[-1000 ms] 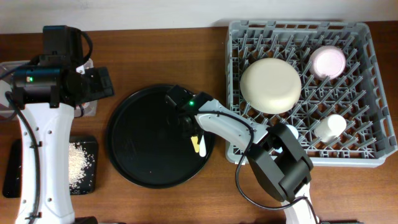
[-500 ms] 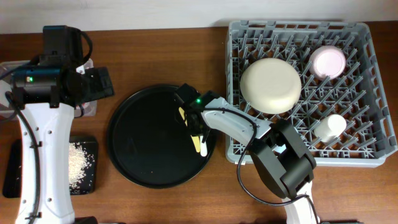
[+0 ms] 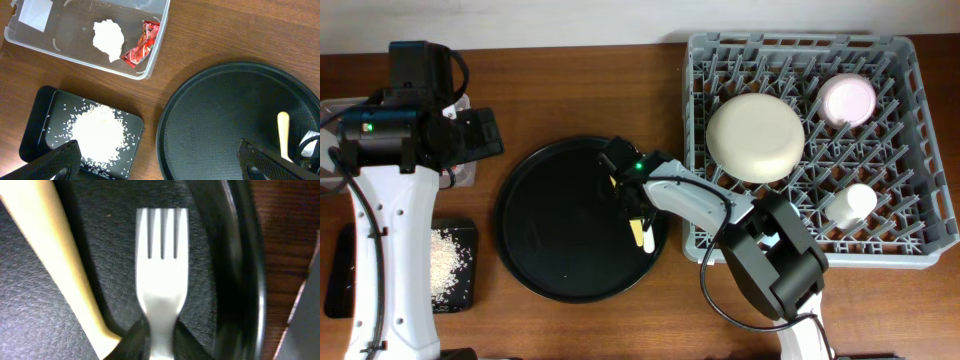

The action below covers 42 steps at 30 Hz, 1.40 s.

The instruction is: Sort waste into correct bins and load items into the dishwasher rack

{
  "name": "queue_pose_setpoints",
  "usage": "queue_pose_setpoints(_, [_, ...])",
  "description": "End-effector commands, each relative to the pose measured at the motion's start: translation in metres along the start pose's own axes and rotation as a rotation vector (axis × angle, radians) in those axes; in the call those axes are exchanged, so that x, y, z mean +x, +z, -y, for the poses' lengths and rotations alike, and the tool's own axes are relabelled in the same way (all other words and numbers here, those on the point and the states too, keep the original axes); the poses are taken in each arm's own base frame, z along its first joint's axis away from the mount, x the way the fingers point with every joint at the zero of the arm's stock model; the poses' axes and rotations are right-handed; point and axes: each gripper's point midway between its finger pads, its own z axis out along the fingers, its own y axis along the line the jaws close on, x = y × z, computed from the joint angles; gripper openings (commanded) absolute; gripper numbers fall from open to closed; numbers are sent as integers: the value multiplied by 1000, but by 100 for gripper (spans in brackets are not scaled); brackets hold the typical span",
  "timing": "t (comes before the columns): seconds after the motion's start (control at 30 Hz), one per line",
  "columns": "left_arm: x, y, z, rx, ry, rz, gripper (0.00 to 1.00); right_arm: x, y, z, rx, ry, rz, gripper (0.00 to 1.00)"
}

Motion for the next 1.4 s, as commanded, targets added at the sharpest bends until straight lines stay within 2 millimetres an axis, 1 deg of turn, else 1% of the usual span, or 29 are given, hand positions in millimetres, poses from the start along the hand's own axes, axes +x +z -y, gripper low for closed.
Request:
queue_pose_setpoints(0.0, [-3, -3, -3, -9, -11, 13, 99, 15, 11, 9, 41, -2, -44, 17])
queue_pose_setpoints(0.1, [-3, -3, -3, -9, -11, 13, 99, 12, 7, 9, 46, -6, -41, 15])
queue_pose_setpoints(0.23, [-3, -3, -3, -9, -11, 13, 99, -11, -19, 7, 39, -18, -16, 16])
queue_pose_setpoints(0.3, [-3, -3, -3, -9, -11, 13, 99, -28, -42, 5, 18, -25, 1, 17])
queue_pose_setpoints(0.37, [-3, -3, -3, -9, -11, 13, 99, -38, -61, 6, 12, -32, 8, 17])
queue_pose_setpoints(0.43, [-3, -3, -3, -9, -11, 13, 99, -50, -86, 11, 7, -24, 20, 17])
queue_pose_setpoints(0.47, [-3, -3, -3, -9, -11, 13, 99, -58, -102, 18, 5, -36, 28, 17])
queue_pose_setpoints(0.53, [-3, -3, -3, -9, -11, 13, 99, -72, -129, 39, 8, -23, 41, 17])
queue_pose_setpoints(0.57, [-3, -3, -3, -9, -11, 13, 99, -76, -138, 48, 7, -19, 45, 17])
queue_pose_setpoints(0.6, [-3, -3, -3, -9, -11, 13, 99, -80, -149, 62, 8, -5, 50, 17])
queue_pose_setpoints(0.63, [-3, -3, -3, -9, -11, 13, 99, -84, -160, 80, 12, 11, 59, 17])
queue_pose_setpoints(0.67, [-3, -3, -3, -9, -11, 13, 99, -88, -168, 102, 33, 29, 68, 17])
queue_pose_setpoints(0.7, [-3, -3, -3, -9, -11, 13, 99, -91, -173, 133, 77, 82, 64, 17])
queue_pose_setpoints(0.73, [-3, -3, -3, -9, -11, 13, 99, -92, -173, 154, 92, 100, 47, 17])
queue_pose_setpoints(0.77, [-3, -3, -3, -9, -11, 13, 99, -91, -172, 169, 102, 108, 27, 17])
queue_pose_setpoints(0.8, [-3, -3, -3, -9, -11, 13, 99, -88, -171, 195, 113, 134, -8, 17])
queue_pose_setpoints(0.83, [-3, -3, -3, -9, -11, 13, 99, -88, -170, 217, 116, 154, -25, 17])
queue_pose_setpoints(0.9, [-3, -3, -3, -9, -11, 13, 99, -88, -169, 255, 103, 175, -40, 17])
queue_pose_setpoints(0.93, [-3, -3, -3, -9, -11, 13, 99, -87, -168, 265, 89, 165, -51, 18])
queue_pose_setpoints(0.97, [-3, -3, -3, -9, -11, 13, 99, -85, -165, 282, 96, 186, -58, 22])
queue_pose_setpoints(1.0, [-3, -3, -3, -9, -11, 13, 99, -86, -160, 297, 101, 219, -54, 22])
queue_pose_setpoints(1.03, [-3, -3, -3, -9, -11, 13, 99, -86, -156, 307, 102, 232, -54, 21])
queue_pose_setpoints(1.07, [-3, -3, -3, -9, -11, 13, 99, -86, -152, 320, 103, 216, -58, 20])
queue_pose_setpoints(1.13, [-3, -3, -3, -9, -11, 13, 99, -88, -151, 335, 106, 184, -48, 17])
queue_pose_setpoints(1.2, [-3, -3, -3, -9, -11, 13, 99, -90, -151, 341, 97, 135, -38, 17])
queue_pose_setpoints(1.3, [-3, -3, -3, -9, -11, 13, 99, -95, -156, 325, -30, 125, -9, 17])
queue_pose_setpoints(1.33, [-3, -3, -3, -9, -11, 13, 99, -95, -163, 324, -32, 125, 1, 17])
queue_pose_setpoints(1.37, [-3, -3, -3, -9, -11, 13, 99, -97, -174, 317, -65, 120, 19, 17])
